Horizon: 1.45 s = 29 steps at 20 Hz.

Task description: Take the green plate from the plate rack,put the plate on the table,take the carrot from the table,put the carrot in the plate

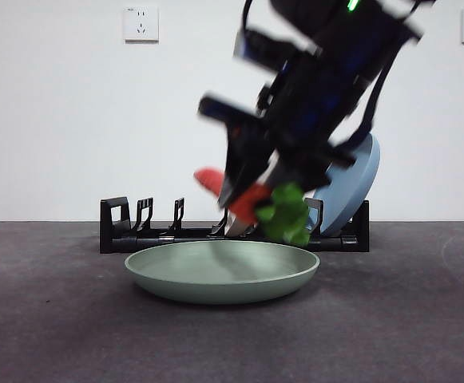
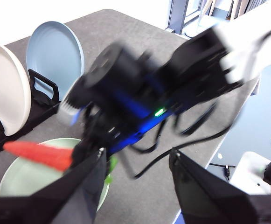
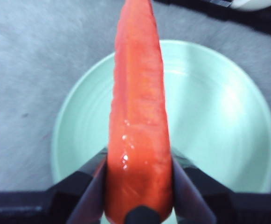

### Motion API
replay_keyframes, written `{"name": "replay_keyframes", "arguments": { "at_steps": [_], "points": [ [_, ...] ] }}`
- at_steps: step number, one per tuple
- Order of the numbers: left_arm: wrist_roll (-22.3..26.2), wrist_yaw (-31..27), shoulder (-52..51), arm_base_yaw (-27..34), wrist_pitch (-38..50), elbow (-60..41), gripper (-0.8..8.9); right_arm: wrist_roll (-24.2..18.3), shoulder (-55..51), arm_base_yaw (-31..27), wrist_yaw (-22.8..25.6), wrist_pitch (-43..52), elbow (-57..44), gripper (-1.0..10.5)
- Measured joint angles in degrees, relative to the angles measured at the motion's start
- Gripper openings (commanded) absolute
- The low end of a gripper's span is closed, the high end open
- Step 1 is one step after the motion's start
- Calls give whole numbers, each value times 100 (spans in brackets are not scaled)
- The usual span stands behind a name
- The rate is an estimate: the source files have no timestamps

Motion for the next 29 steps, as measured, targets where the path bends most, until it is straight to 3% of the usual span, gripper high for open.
{"name": "replay_keyframes", "arguments": {
  "at_steps": [9, 10, 13, 14, 21, 25, 29],
  "points": [
    [0, 0, 0, 0, -2, 0, 228, -7, 940, -2, 2, 463, 0, 20],
    [0, 0, 0, 0, -2, 0, 228, -9, 940, -2, -11, 476, 0, 111],
    [-2, 0, 0, 0, -120, 0, 228, -17, 940, -2, -15, 420, 0, 557],
    [-24, -2, 0, 0, -184, 0, 228, -24, 940, -2, -15, 391, 0, 601],
    [-66, -2, 0, 0, -247, 0, 228, -24, 667, -2, -15, 61, 0, 599],
    [-66, 0, 0, 0, -302, 0, 228, -26, -603, -2, -17, -514, 0, 599],
    [-66, 0, 0, 0, -321, 0, 228, -26, -2214, -2, -17, -1965, 0, 596]
  ]
}}
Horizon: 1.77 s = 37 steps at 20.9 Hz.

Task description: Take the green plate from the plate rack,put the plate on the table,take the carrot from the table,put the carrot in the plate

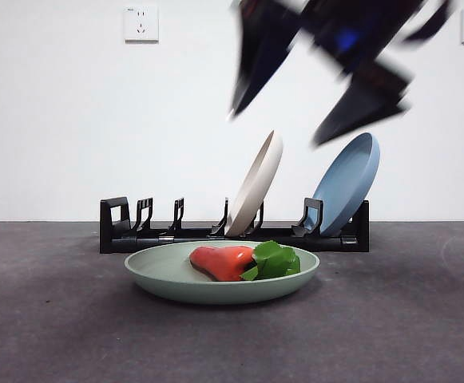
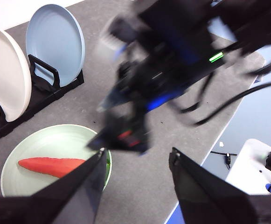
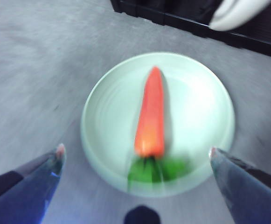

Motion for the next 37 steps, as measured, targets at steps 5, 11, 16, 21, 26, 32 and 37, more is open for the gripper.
{"name": "replay_keyframes", "arguments": {
  "at_steps": [5, 11, 16, 21, 26, 32, 37],
  "points": [
    [0, 0, 0, 0, -321, 0, 225, 2, -1764, 2, -2, -2339, 0, 594],
    [0, 7, 0, 0, -756, 0, 49, 2, -2813, 2, -505, -3672, 0, 118],
    [-11, 4, 0, 0, -855, 0, -8, 2, -2999, 2, -599, -3744, 0, -3],
    [-37, 4, 0, 0, -861, 0, -4, 4, -2983, 2, -599, -3744, 0, 1],
    [-37, 4, 0, 0, -879, 0, -4, 9, -2988, 2, -595, -3744, 0, 1],
    [-39, 2, 0, 0, -879, 0, -4, 9, -2988, 2, -595, -3744, 0, 1],
    [-39, 4, 0, 0, -887, 0, -3, 9, -2988, 2, -595, -3742, 0, 1]
  ]
}}
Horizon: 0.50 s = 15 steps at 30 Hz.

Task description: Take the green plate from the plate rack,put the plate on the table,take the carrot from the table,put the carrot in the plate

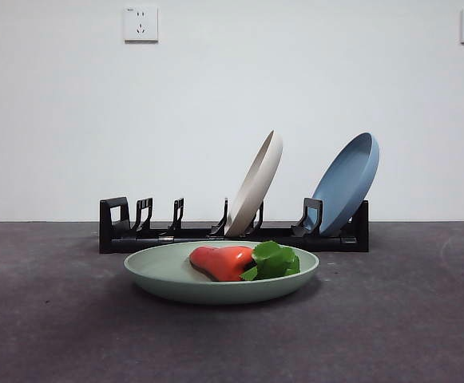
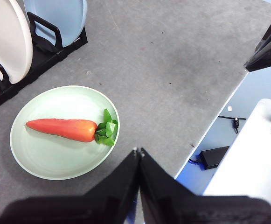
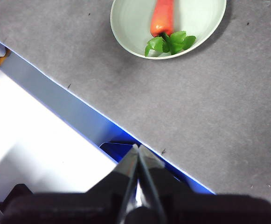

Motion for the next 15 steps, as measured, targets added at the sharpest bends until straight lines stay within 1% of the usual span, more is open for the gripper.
{"name": "replay_keyframes", "arguments": {
  "at_steps": [2, 4, 6, 8, 10, 13, 15],
  "points": [
    [22, -57, -2, 7, -11, 0, -4, 0, 0, 0, 0, -2, 0, 1],
    [164, -332, -44, 109, 39, 0, -3, 0, 0, 0, 2, 0, 0, 1],
    [402, -739, -153, 358, 354, -4, -4, 0, 0, 0, 0, -2, 0, 1],
    [730, -874, -334, 824, 859, -4, -4, 0, 0, 0, 0, 0, 0, 1],
    [1029, -708, -533, 1349, 1241, -4, -4, 0, 0, 0, 0, 0, 0, 1],
    [1373, -59, -870, 2345, 1818, -92, -3, 0, 0, 0, 2, 0, 0, 1],
    [1491, 387, -1154, 3053, 2164, -306, -3, 0, 0, 0, 2, 0, 0, 1]
  ]
}}
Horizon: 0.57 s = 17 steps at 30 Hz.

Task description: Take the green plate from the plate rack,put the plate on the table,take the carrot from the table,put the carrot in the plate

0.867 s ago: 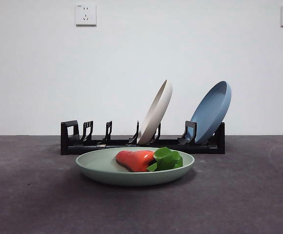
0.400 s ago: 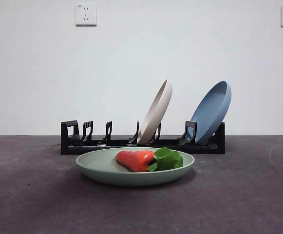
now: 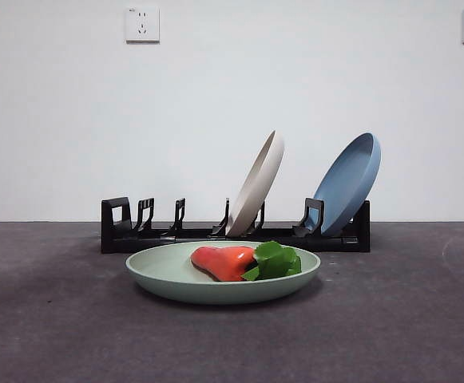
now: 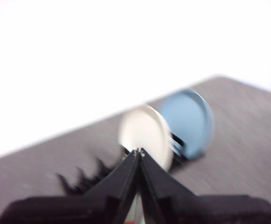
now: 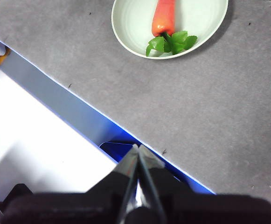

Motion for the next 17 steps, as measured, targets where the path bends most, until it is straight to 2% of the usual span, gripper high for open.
{"name": "replay_keyframes", "arguments": {
  "at_steps": [3, 8, 11, 17],
  "points": [
    [81, 352, -522, 1029, 625, -551, -3, 0, 0, 0, 0, -2, 0, 1],
    [125, 343, -1613, 2229, 1716, -1838, -3, 0, 0, 0, -2, 0, 0, 1],
    [125, 345, -2210, 2612, 2168, -2616, -3, 0, 0, 0, 0, -2, 0, 1],
    [94, 345, -2946, 3038, 2133, -4109, -3, 0, 0, 0, 0, 0, 0, 1]
  ]
}}
